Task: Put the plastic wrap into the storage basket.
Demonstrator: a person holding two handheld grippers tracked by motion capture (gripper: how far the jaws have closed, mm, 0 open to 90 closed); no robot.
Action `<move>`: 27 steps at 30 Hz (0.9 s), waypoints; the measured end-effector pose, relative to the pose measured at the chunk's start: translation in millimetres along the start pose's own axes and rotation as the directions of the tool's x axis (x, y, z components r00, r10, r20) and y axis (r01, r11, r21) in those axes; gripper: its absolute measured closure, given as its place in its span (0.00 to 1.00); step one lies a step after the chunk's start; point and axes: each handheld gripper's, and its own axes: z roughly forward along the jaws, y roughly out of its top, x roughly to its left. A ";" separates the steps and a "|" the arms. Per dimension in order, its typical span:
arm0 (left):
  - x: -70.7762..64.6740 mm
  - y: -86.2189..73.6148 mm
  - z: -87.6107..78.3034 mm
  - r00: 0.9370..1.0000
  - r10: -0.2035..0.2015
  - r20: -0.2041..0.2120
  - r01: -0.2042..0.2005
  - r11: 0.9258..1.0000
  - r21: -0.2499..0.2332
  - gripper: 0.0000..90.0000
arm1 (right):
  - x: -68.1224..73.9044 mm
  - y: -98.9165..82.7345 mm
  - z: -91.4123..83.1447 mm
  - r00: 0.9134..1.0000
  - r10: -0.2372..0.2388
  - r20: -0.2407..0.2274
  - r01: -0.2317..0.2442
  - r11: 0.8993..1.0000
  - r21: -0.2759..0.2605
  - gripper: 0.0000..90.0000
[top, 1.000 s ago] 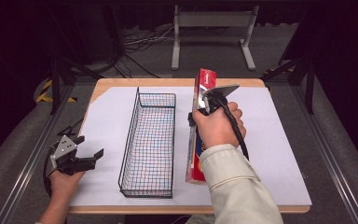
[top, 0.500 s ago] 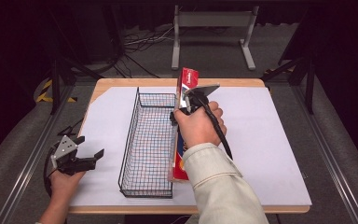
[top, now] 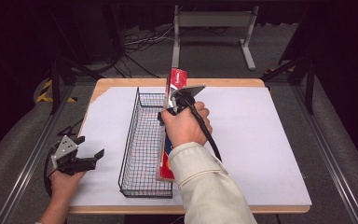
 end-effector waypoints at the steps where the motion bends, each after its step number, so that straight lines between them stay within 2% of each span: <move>1: 0.0 0.0 0.0 1.000 -0.001 0.000 0.001 1.000 0.000 0.08 | 1.1 -0.2 0.9 1.000 -0.002 0.000 0.002 1.000 -0.001 0.44; 18: -0.6 -0.2 0.2 1.000 0.004 0.000 -0.004 1.000 0.001 0.08 | 19.8 -4.7 26.1 1.000 -0.018 -0.002 0.018 1.000 0.020 0.44; 22: -0.2 -0.3 -0.1 1.000 0.002 0.005 -0.002 1.000 -0.001 0.08 | 23.5 -4.8 35.3 1.000 -0.026 0.009 0.026 1.000 0.006 0.44; 27: -0.3 -0.3 -0.2 1.000 0.002 0.005 -0.002 1.000 -0.001 0.08 | 26.5 -8.4 46.9 0.999 -0.046 0.022 0.046 0.999 0.028 0.44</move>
